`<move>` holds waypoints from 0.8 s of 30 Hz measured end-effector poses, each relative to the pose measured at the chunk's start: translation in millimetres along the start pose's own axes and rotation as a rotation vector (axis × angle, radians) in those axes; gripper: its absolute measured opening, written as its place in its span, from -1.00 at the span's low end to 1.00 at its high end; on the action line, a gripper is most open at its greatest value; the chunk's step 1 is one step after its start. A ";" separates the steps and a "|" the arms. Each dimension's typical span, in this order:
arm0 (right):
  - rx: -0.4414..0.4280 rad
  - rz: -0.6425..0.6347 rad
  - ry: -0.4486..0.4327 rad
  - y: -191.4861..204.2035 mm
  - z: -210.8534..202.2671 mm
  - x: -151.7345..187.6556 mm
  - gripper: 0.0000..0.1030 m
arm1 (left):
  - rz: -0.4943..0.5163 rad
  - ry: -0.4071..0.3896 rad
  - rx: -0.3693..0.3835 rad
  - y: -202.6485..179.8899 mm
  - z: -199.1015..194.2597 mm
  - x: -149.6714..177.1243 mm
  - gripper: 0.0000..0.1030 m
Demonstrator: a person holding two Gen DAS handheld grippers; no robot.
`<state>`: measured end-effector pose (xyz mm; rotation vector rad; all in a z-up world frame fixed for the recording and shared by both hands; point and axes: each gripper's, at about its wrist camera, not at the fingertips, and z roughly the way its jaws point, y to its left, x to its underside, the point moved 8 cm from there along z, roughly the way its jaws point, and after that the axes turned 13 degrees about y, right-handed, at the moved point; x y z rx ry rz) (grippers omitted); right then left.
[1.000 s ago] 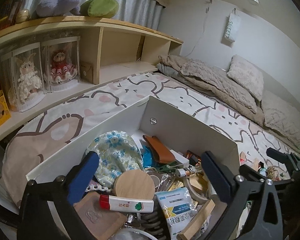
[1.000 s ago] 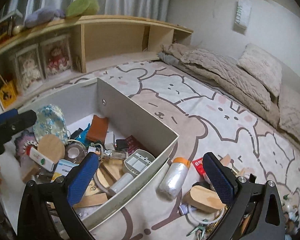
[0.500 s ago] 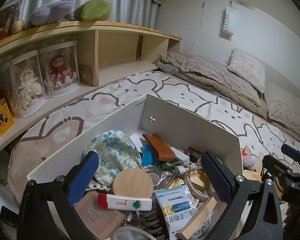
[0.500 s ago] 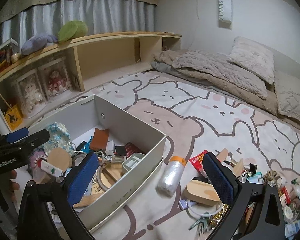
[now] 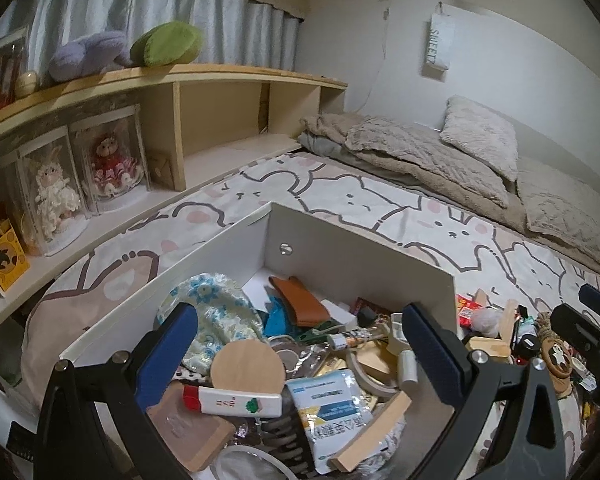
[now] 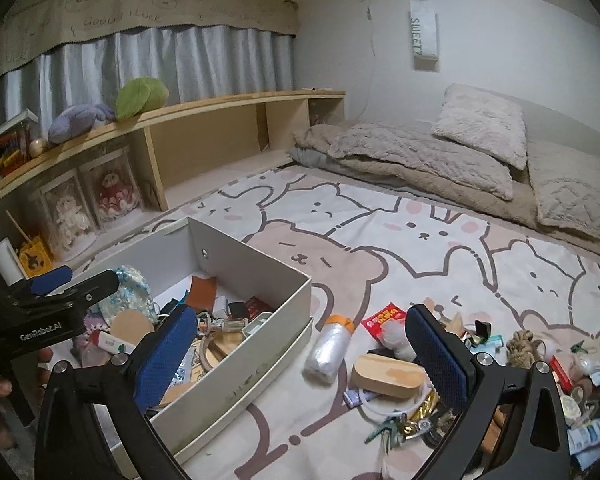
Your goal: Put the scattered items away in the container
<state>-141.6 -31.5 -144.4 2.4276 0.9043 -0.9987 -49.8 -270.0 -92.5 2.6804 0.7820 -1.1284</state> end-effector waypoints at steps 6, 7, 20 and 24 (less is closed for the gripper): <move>0.021 0.014 -0.035 -10.1 -21.4 6.5 1.00 | 0.045 -0.016 0.037 -19.9 -14.5 0.9 0.99; 0.023 0.020 -0.039 -11.8 -24.7 7.9 1.00 | 0.052 -0.018 0.037 -22.3 -16.4 1.6 0.99; 0.050 0.065 -0.070 -32.5 -60.5 27.3 1.00 | 0.125 -0.040 0.021 -46.8 -42.4 14.1 0.99; 0.055 0.068 -0.077 -32.5 -72.3 33.6 1.00 | 0.139 -0.039 0.017 -49.6 -50.9 21.3 0.99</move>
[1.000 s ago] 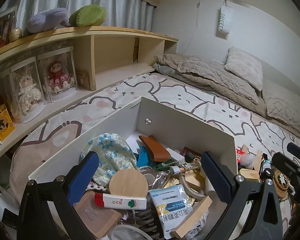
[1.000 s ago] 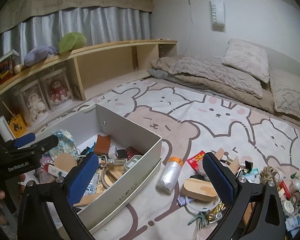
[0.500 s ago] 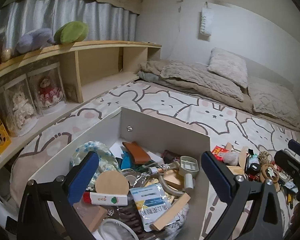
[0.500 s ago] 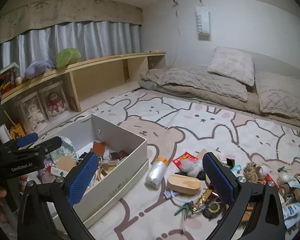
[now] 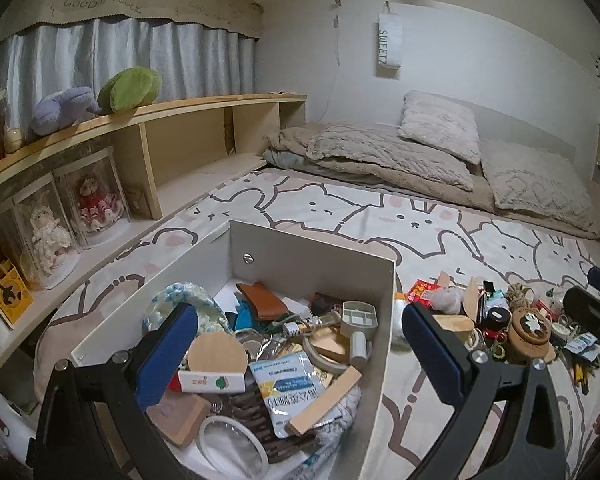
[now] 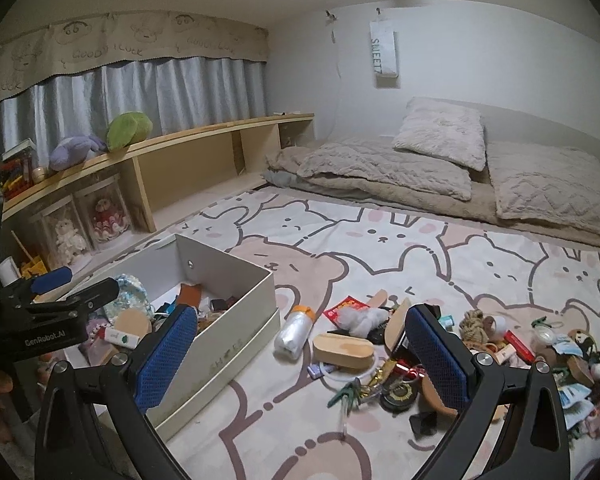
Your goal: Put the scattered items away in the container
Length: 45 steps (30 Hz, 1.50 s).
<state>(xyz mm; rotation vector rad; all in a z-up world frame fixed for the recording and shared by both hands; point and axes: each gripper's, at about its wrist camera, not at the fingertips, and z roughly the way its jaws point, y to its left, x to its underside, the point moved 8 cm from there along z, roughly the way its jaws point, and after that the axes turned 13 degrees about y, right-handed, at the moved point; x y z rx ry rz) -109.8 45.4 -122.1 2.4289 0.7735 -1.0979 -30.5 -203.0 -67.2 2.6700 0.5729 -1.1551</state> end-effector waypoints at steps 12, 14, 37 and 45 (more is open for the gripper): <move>0.016 0.040 -0.018 -6.8 -31.7 22.7 1.00 | 0.030 0.000 0.032 -8.2 -31.7 16.1 0.99; 0.015 0.046 -0.024 -7.2 -37.4 25.4 1.00 | 0.032 -0.006 0.031 -7.5 -38.8 17.6 0.99; 0.005 0.049 -0.033 0.7 -77.5 53.4 1.00 | 0.068 -0.013 0.097 1.0 -94.2 45.5 0.99; -0.001 0.052 -0.028 4.6 -84.1 63.0 1.00 | 0.063 -0.012 0.063 14.4 -104.6 56.7 0.99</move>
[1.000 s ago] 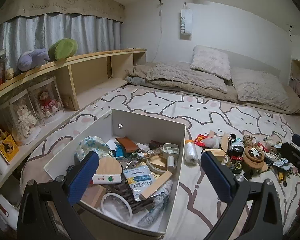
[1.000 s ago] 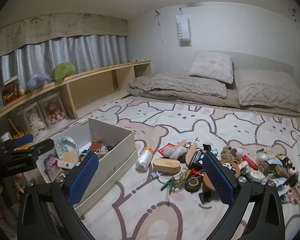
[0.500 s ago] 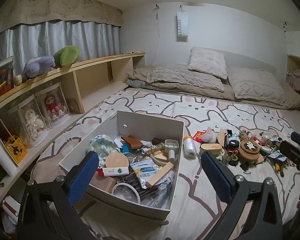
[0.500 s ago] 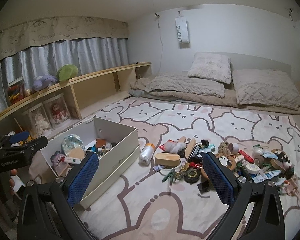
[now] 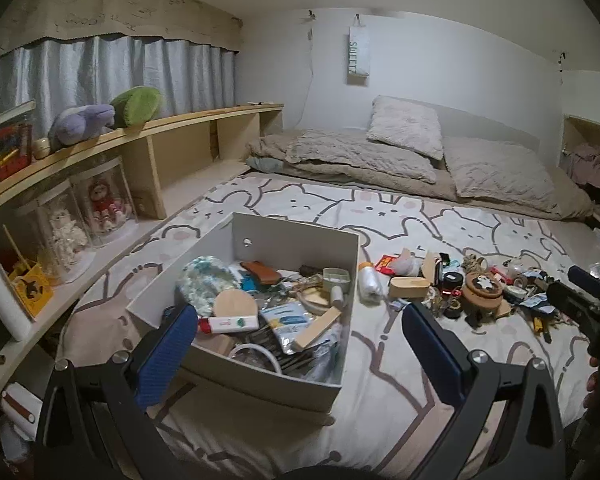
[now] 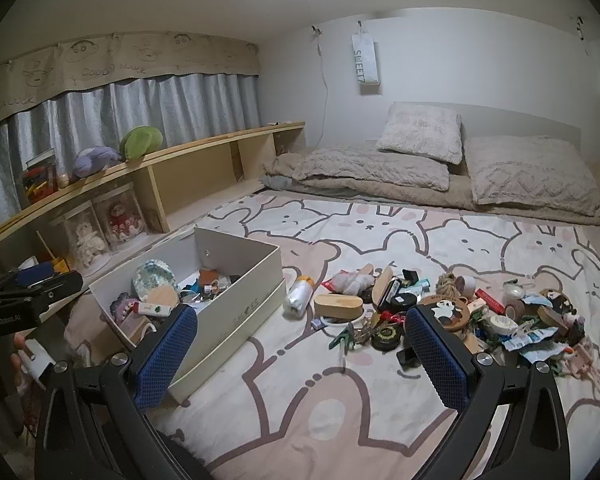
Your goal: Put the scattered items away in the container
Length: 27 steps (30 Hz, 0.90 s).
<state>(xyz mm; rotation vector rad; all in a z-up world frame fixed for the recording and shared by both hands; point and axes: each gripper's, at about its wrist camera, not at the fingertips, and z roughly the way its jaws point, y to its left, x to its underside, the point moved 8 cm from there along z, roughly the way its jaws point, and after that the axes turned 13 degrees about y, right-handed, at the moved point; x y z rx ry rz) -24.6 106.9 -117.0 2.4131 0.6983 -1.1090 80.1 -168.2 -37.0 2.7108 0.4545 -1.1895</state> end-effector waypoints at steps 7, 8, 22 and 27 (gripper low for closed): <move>0.002 -0.006 0.008 6.2 -4.5 7.7 1.00 | 0.024 -0.009 -0.063 9.6 -6.7 10.7 0.99; 0.003 -0.007 0.009 6.9 -5.0 8.9 1.00 | 0.026 -0.012 -0.073 10.4 -8.1 12.4 0.99; 0.014 -0.017 0.019 13.2 -10.8 21.0 1.00 | 0.052 -0.025 -0.084 7.0 -17.6 24.9 0.99; 0.016 -0.017 0.019 13.1 -12.7 23.1 1.00 | 0.056 -0.028 -0.082 6.2 -19.5 26.6 0.99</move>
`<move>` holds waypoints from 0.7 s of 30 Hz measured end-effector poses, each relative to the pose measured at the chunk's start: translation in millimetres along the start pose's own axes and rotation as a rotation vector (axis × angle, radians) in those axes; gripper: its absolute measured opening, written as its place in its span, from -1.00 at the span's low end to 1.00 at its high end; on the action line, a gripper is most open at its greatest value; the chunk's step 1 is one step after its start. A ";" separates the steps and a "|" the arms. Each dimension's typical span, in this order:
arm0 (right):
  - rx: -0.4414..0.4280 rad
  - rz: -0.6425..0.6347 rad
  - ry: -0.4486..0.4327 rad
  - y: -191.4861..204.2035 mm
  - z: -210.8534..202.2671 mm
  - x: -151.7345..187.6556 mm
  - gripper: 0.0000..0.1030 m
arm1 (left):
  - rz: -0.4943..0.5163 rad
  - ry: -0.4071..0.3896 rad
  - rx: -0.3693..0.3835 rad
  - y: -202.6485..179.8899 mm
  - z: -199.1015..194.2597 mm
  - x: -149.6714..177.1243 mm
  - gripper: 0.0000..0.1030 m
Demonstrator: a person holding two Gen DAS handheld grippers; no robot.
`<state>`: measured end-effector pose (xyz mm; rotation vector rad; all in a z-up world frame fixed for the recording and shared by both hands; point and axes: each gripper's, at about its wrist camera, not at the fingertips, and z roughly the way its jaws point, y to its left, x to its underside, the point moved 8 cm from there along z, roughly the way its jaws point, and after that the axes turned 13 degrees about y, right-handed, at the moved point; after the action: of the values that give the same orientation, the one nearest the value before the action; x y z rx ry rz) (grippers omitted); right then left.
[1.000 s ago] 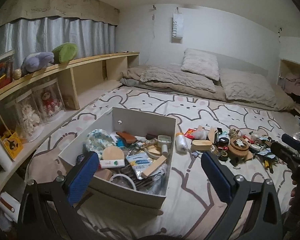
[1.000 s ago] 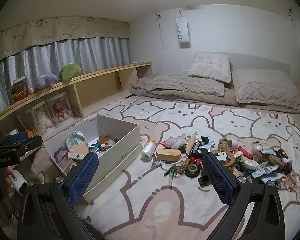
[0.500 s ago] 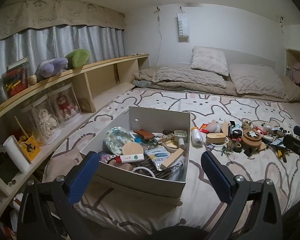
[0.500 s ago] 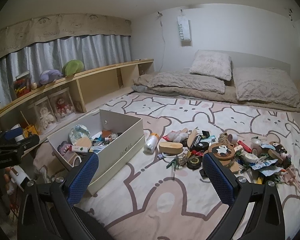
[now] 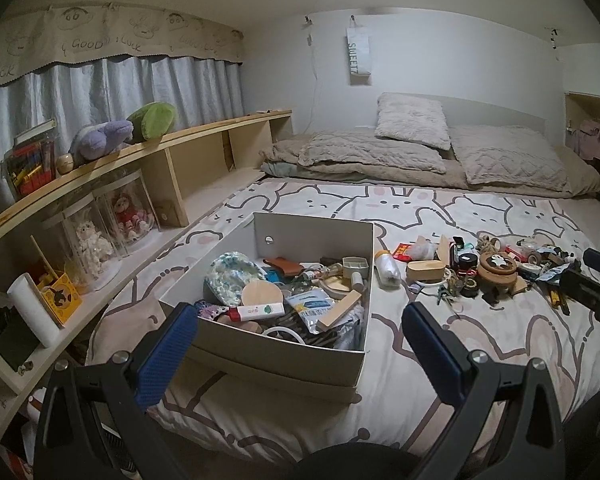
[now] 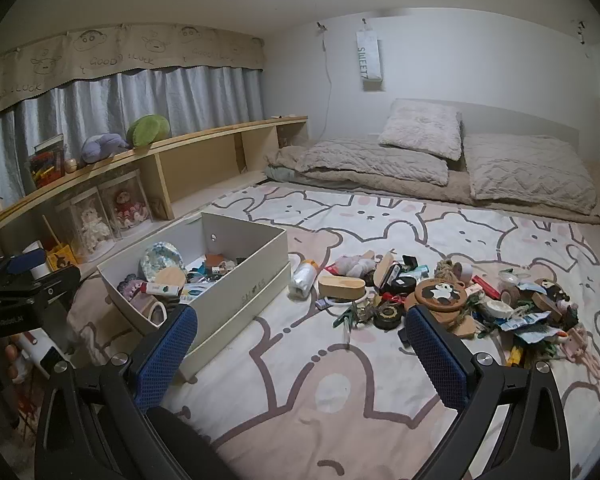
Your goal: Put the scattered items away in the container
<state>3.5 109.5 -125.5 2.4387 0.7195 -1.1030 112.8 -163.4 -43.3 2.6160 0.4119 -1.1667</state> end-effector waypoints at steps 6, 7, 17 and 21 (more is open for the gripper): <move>0.001 0.001 0.002 0.2 -2.3 3.1 1.00 | -0.001 0.000 0.001 -1.1 -0.4 0.2 0.99; 0.000 0.001 0.003 0.3 -2.5 3.4 1.00 | -0.001 -0.001 0.002 -1.3 -0.7 0.2 0.99; -0.002 -0.001 0.002 2.1 -3.1 5.6 1.00 | 0.001 -0.003 0.000 -2.5 -2.3 1.0 0.99; -0.002 -0.001 0.003 2.1 -3.0 5.6 1.00 | 0.003 -0.006 -0.002 -3.5 -3.6 0.8 0.99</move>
<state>9.6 111.1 -127.7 2.4397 0.7219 -1.0986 114.5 -158.8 -42.0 2.6093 0.4081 -1.1725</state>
